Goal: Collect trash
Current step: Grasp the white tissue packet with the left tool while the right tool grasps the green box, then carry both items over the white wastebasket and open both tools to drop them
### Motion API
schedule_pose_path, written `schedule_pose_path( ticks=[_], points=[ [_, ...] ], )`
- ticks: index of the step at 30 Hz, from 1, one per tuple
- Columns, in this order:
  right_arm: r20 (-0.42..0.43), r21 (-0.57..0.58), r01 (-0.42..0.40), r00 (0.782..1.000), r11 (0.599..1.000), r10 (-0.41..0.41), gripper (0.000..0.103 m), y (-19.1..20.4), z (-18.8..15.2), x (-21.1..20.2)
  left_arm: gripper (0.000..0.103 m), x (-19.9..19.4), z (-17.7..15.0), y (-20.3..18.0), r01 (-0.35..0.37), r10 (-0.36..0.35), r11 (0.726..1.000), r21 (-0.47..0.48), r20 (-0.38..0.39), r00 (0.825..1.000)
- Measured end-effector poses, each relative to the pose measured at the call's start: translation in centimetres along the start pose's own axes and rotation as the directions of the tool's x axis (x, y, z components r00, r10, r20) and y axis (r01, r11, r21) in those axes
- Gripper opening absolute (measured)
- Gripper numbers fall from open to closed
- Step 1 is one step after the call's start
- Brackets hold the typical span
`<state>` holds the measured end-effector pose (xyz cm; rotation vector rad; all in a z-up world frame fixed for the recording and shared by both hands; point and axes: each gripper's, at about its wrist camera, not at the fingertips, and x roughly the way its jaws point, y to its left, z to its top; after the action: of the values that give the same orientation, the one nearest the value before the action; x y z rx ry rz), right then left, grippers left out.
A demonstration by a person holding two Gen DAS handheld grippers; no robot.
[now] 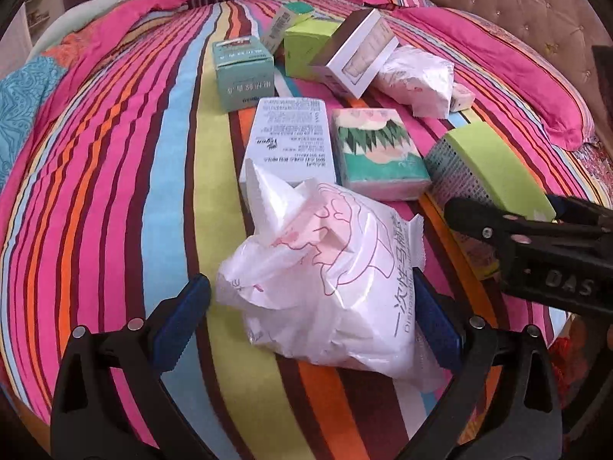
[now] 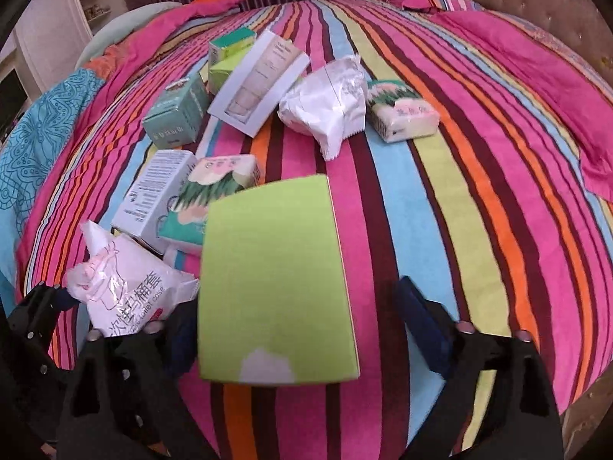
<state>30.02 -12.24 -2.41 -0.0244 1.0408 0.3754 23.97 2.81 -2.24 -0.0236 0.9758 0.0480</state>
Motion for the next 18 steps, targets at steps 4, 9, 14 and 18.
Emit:
schedule_pose_path(
  ticks=[4,9,14,18],
  points=[
    [0.012,-0.029,-0.001,1.0,1.0,0.001,0.057,0.6,-0.1,-0.6,0.068,-0.3,0.3,0.0,0.037,-0.037,0.999,-0.032,0.012,0.999],
    [0.02,0.015,-0.069,0.997,0.997,0.069,0.057,0.3,-0.6,-1.8,0.065,-1.1,0.2,0.7,0.054,-0.054,0.997,-0.063,0.01,0.998],
    [0.04,0.012,-0.081,0.996,0.997,0.081,0.057,0.2,-1.5,-4.0,0.064,-3.6,-0.9,1.5,0.084,-0.08,0.992,-0.095,0.043,0.996],
    [0.067,0.014,-0.08,0.995,0.997,0.079,0.057,-0.1,-2.5,-6.2,0.064,-6.3,-2.5,2.4,0.091,-0.084,0.99,-0.112,0.065,0.994]
  ],
)
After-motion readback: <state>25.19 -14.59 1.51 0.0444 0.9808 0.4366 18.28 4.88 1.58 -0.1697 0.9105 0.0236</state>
